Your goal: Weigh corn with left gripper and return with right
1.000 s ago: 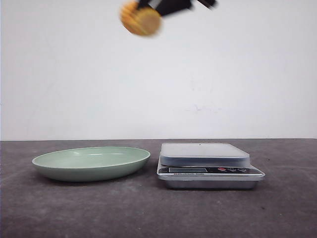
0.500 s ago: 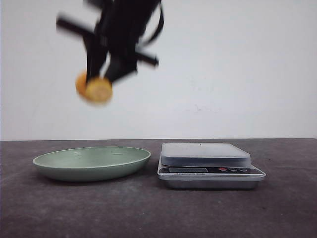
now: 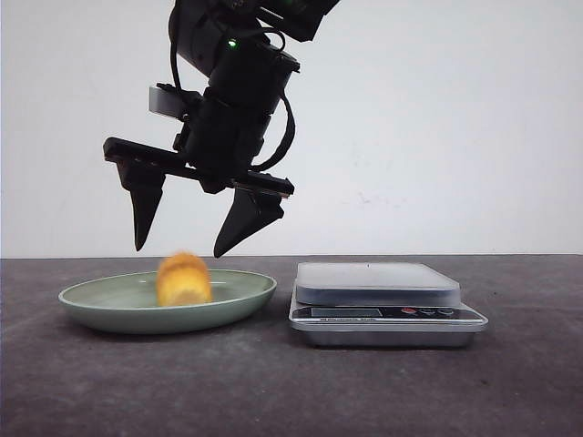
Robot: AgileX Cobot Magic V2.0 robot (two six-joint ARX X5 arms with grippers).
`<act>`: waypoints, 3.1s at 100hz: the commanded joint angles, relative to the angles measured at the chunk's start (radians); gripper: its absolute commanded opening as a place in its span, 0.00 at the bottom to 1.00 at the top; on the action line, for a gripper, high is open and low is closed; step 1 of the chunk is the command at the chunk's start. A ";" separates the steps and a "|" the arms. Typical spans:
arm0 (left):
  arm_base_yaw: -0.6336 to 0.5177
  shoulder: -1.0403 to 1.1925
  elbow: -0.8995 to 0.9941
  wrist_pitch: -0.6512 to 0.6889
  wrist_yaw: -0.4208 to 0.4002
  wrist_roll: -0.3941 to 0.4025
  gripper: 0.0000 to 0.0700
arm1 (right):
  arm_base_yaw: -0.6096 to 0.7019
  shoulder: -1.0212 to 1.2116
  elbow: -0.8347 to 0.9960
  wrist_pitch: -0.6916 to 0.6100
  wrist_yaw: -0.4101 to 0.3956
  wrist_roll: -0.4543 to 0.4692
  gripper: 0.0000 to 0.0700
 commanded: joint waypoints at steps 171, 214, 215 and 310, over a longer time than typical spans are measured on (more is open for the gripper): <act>-0.005 -0.004 -0.042 0.006 0.085 0.074 0.00 | -0.685 -1.769 -0.583 -0.731 -0.040 -0.147 0.00; -0.005 -0.004 -0.043 0.027 0.085 0.079 0.00 | -0.685 -1.769 -0.582 -0.672 -0.045 -0.144 0.01; -0.005 -0.004 -0.043 0.026 0.085 0.079 0.00 | -0.685 -1.769 -0.582 -0.672 -0.045 -0.144 0.01; 0.456 -0.178 -0.713 1.086 0.424 0.269 0.00 | -0.685 -1.769 -0.582 -0.671 -0.045 -0.145 0.01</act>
